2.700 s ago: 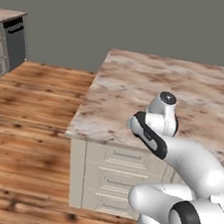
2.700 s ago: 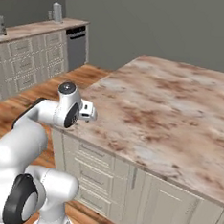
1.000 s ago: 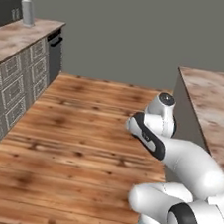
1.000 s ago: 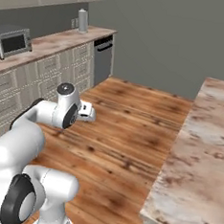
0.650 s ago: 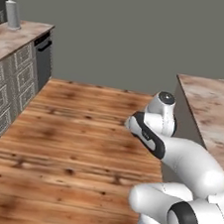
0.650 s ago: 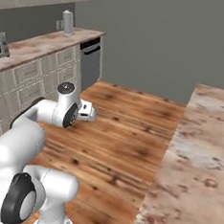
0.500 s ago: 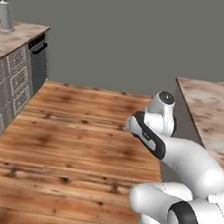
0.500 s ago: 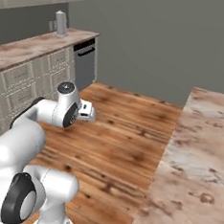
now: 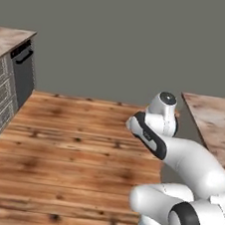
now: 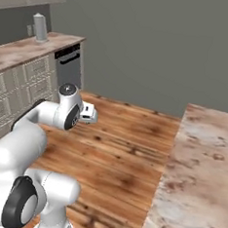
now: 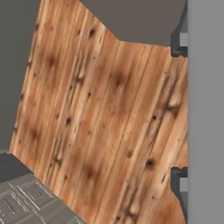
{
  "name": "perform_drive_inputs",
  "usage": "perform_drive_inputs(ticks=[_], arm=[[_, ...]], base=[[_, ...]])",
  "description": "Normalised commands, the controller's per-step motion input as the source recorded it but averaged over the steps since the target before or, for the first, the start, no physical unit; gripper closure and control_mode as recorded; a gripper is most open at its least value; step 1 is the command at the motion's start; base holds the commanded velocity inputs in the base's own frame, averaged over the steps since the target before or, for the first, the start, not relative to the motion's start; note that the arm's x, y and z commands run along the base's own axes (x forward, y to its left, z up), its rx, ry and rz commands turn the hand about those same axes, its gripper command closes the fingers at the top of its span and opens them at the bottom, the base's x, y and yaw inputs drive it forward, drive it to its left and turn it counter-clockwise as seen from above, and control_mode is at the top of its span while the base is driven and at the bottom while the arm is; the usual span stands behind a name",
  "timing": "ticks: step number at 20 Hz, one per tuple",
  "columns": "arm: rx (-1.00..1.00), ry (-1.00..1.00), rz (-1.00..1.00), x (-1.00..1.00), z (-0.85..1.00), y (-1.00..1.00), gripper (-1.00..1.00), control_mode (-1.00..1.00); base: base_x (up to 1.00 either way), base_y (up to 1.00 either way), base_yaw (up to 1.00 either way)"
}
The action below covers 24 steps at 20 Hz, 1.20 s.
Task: Place the large bottle from the dining counter next to the other large bottle outside the sink, and place the small bottle from the dining counter next to the other small bottle inside the sink.
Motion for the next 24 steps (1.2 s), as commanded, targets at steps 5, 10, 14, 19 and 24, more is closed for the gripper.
perform_drive_inputs(ticks=[5, 10, 14, 19, 24], arm=[[0.0, 0.0, 0.0, 0.0, 0.0, 0.0, -1.0, 1.0], [0.0, 0.0, 0.0, 0.0, 0.0, 0.0, -1.0, 1.0], [0.0, 0.0, 0.0, 0.0, 0.0, 0.0, -1.0, 1.0], [0.0, 0.0, 0.0, 0.0, 0.0, 0.0, -1.0, 1.0], [0.0, 0.0, 0.0, 0.0, 0.0, 0.0, -1.0, 1.0]], base=[[1.0, 0.4, -0.08], [1.0, 0.42, -0.17], [1.0, 0.42, -0.29], [1.0, 0.45, -0.36], [1.0, 0.39, -0.41]])
